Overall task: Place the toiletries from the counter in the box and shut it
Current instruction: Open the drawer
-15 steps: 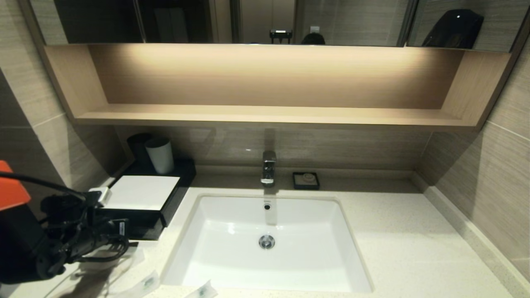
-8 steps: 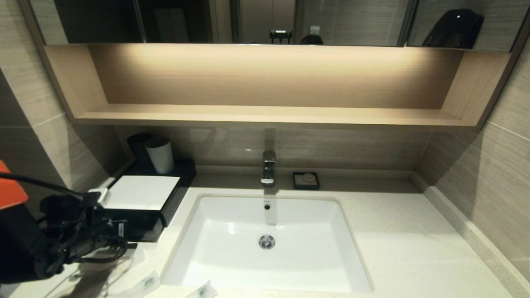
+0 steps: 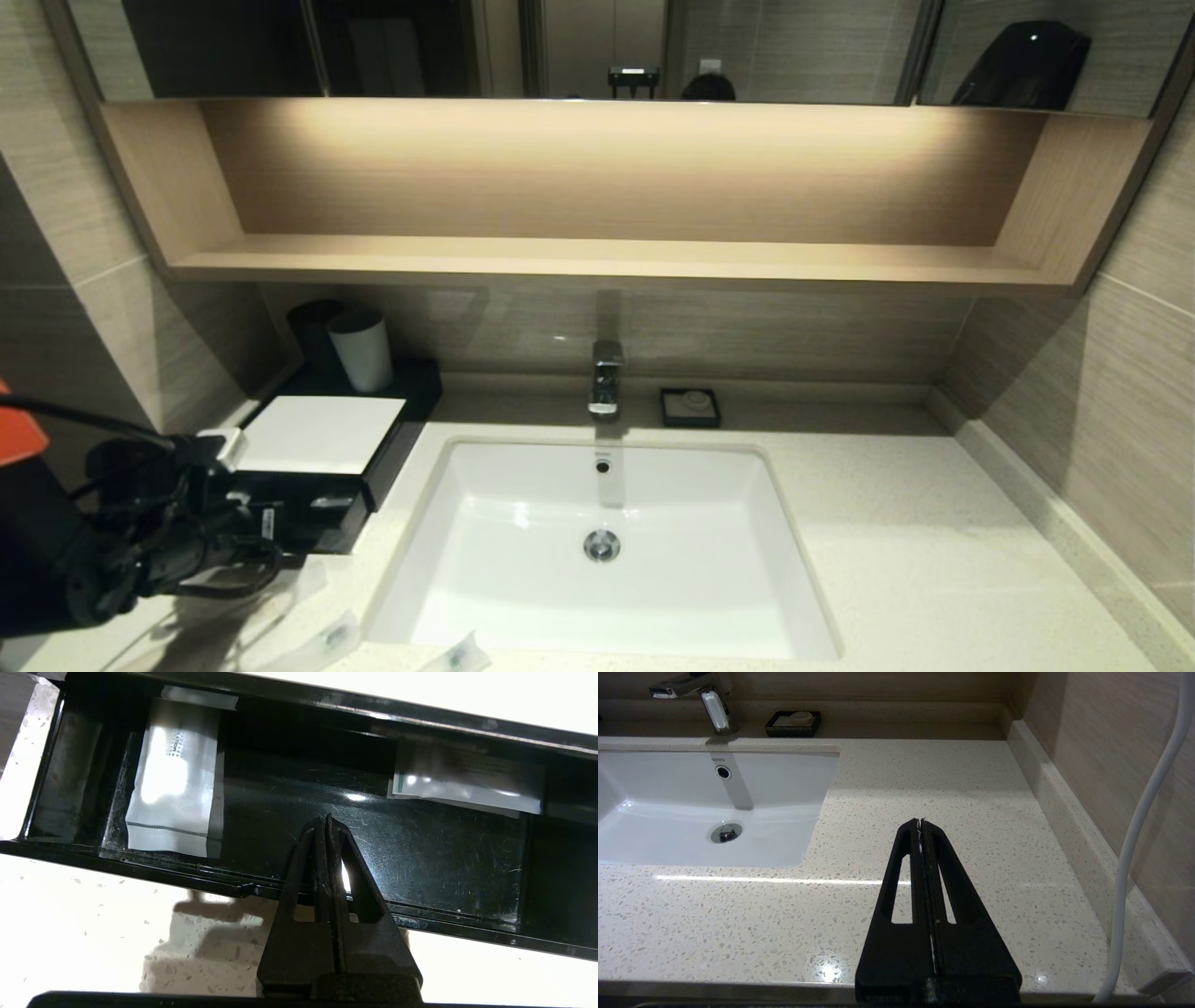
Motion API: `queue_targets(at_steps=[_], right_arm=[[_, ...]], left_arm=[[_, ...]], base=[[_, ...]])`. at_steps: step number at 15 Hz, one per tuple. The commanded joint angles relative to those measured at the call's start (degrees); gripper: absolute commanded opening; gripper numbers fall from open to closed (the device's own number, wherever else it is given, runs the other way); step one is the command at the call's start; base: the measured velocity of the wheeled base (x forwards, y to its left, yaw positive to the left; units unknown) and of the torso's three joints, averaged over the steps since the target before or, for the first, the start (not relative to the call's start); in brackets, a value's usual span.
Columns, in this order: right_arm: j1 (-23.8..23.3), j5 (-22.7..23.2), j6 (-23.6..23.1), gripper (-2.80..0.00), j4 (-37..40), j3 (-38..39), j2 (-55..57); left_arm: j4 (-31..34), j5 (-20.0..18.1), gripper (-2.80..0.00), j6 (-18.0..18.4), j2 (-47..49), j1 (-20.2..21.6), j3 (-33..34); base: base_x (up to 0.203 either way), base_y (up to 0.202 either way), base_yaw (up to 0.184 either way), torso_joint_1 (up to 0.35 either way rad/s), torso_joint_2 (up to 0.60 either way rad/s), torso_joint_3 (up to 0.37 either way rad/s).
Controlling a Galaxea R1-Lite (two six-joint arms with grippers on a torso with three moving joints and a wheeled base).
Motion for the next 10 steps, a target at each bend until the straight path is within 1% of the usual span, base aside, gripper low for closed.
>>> queue_targets(at_steps=[1, 5, 8, 10], right_arm=[[0.00, -0.02, -0.02, -2.80, 0.00, 0.01, 0.00], [0.00, -0.02, -0.02, -2.80, 0.00, 0.01, 0.00], [0.00, -0.02, -0.02, -2.80, 0.00, 0.01, 0.00], [0.00, -0.02, -0.02, -2.80, 0.00, 0.01, 0.00]], left_arm=[[0.39, -0.07, -2.80, 0.25, -0.69, 0.00, 0.05], [3.07, -0.31, -2.80, 0.34, -1.79, 0.00, -0.01], [4.83, -0.33, -2.80, 1.65, -2.01, 0.09, 0.16], [5.94, -0.33, -2.80, 1.74, -2.31, 0.09, 0.00]], base=[[0.000, 0.000, 0.000, 0.000, 0.00, 0.000], [0.000, 0.000, 0.000, 0.000, 0.00, 0.000], [0.000, 0.000, 0.000, 0.000, 0.00, 0.000], [0.000, 0.000, 0.000, 0.000, 0.00, 0.000]])
